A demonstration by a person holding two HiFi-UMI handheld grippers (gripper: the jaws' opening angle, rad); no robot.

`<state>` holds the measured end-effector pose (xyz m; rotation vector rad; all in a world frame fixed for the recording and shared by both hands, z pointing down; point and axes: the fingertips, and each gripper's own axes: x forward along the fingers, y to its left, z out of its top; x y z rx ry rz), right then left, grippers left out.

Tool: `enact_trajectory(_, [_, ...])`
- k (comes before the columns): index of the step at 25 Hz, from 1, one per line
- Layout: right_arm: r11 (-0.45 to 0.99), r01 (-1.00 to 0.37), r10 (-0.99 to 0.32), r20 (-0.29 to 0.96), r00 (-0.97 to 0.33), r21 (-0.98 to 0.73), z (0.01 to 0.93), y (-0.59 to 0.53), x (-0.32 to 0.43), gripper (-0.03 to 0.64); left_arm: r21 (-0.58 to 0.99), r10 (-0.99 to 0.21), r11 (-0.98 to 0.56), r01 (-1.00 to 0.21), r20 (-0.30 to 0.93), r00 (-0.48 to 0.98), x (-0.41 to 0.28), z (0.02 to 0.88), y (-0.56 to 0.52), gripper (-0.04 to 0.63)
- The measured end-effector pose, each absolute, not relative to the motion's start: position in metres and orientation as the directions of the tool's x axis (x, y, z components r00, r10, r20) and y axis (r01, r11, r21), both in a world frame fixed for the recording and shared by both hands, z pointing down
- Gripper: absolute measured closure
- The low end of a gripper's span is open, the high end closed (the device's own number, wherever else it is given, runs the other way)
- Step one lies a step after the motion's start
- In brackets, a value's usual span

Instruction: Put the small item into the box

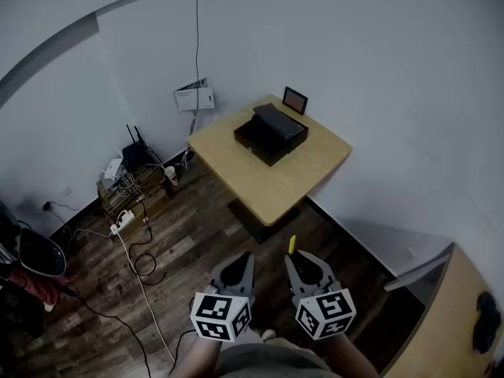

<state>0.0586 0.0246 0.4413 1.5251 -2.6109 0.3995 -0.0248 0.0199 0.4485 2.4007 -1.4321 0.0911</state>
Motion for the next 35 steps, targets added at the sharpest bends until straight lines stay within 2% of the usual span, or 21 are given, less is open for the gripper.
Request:
enact_trajectory(10, [0.477, -0.859, -0.846, 0.170, -0.506, -0.186, 0.432, 0.070, 0.079, 0.572, 0.271, -0.855, -0.421, -0.865, 0.199, 0.479, -0.004, 0.435, 0.061, 0.592])
enact_trajectory(19, [0.506, -0.841, -0.833, 0.147, -0.534, -0.192, 0.421, 0.072, 0.081, 0.571, 0.260, -0.851, -0.418, -0.870, 0.223, 0.475, 0.000, 0.438, 0.071, 0.592])
enact_trajectory(27, [0.532, -0.820, -0.817, 0.126, -0.562, -0.209, 0.417, 0.050, 0.073, 0.571, 0.267, -0.857, -0.397, -0.878, 0.235, 0.459, -0.007, 0.439, 0.043, 0.592])
enact_trajectory(35, [0.501, -0.832, -0.827, 0.154, -0.541, -0.236, 0.432, -0.025, 0.071, 0.571, 0.273, -0.841, -0.423, -0.864, 0.237, 0.487, -0.008, 0.452, -0.035, 0.592])
